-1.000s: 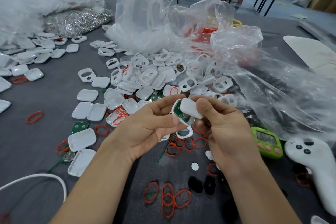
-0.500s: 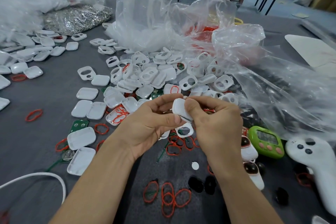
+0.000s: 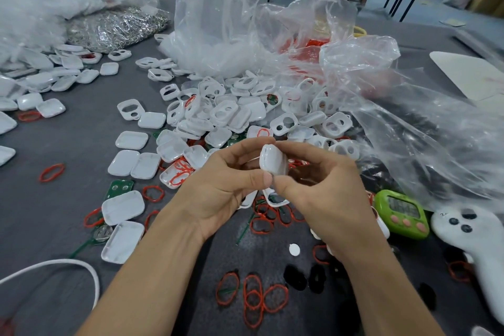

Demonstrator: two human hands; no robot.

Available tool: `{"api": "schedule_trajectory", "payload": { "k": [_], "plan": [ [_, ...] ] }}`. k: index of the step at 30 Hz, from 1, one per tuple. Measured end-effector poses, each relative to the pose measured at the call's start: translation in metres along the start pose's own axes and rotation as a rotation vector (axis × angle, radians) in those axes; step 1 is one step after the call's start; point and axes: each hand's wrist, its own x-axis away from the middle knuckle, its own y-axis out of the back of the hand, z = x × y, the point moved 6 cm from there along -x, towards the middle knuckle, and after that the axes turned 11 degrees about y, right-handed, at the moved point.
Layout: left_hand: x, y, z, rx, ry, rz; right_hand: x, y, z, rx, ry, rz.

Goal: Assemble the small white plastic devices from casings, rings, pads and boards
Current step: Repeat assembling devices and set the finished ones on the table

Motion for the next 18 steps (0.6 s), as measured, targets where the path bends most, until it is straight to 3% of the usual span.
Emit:
{"api": "schedule_trajectory", "payload": {
  "k": [18],
  "plan": [
    [-0.0006,-0.0007,0.0003,-0.051,-0.005,0.018,-0.0004,0.0055,-0.0053,-0.027,-0.027,-0.036]
  ]
}}
